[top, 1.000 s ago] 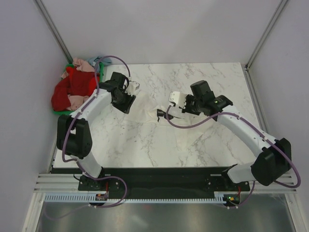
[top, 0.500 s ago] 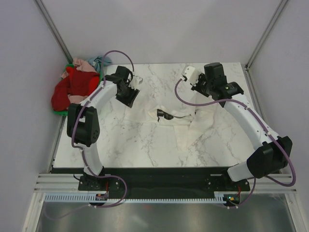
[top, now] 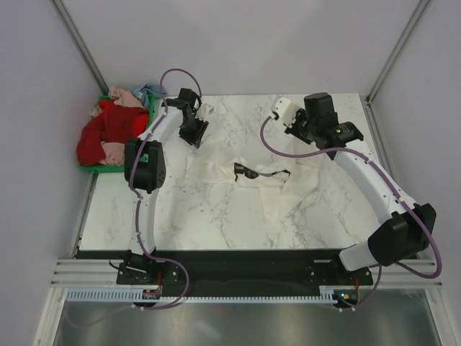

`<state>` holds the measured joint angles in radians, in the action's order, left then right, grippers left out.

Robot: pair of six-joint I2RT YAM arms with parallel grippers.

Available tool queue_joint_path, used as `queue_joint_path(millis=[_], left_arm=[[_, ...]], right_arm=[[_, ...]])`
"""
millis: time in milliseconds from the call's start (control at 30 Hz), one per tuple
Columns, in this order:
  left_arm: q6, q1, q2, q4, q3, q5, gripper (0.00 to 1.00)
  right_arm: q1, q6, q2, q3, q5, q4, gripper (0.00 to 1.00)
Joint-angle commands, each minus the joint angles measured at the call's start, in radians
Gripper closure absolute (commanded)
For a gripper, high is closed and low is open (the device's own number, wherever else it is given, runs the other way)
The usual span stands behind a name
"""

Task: Fold and stack the t-shirts
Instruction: Flatten the tshirt out

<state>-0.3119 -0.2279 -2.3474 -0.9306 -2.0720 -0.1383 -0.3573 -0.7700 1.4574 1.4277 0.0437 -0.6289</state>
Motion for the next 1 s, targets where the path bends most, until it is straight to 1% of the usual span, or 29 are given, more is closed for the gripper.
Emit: queue_joint_path(millis=[0, 67, 300, 400, 733, 900, 967], left_arm=[[0.028, 0.016, -0.013, -0.050, -0.051, -0.029, 0.57], [0.033, 0.024, -0.013, -0.056, -0.040, -0.044, 0.57], [0.043, 0.032, -0.001, -0.088, -0.008, -0.196, 0.57], [0.050, 0.032, -0.004, -0.089, -0.010, -0.216, 0.56], [0.046, 0.033, -0.036, -0.094, -0.020, -0.195, 0.56], [0.046, 0.035, -0.050, -0.094, -0.034, -0.170, 0.53], [0.046, 0.036, -0.059, -0.096, -0.037, -0.170, 0.53]], right_arm=[[-0.002, 0.009, 0.004, 0.037, 0.021, 0.001, 1.00], [0.000, 0.008, 0.006, 0.037, 0.024, 0.000, 1.00], [0.001, 0.005, 0.026, 0.036, 0.022, -0.002, 1.00], [0.001, 0.006, 0.034, 0.037, 0.019, -0.003, 1.00], [0.003, 0.006, 0.046, 0.046, 0.015, -0.002, 1.00], [0.001, 0.009, 0.047, 0.042, 0.015, -0.003, 1.00], [0.003, 0.009, 0.046, 0.043, 0.013, -0.005, 1.00]])
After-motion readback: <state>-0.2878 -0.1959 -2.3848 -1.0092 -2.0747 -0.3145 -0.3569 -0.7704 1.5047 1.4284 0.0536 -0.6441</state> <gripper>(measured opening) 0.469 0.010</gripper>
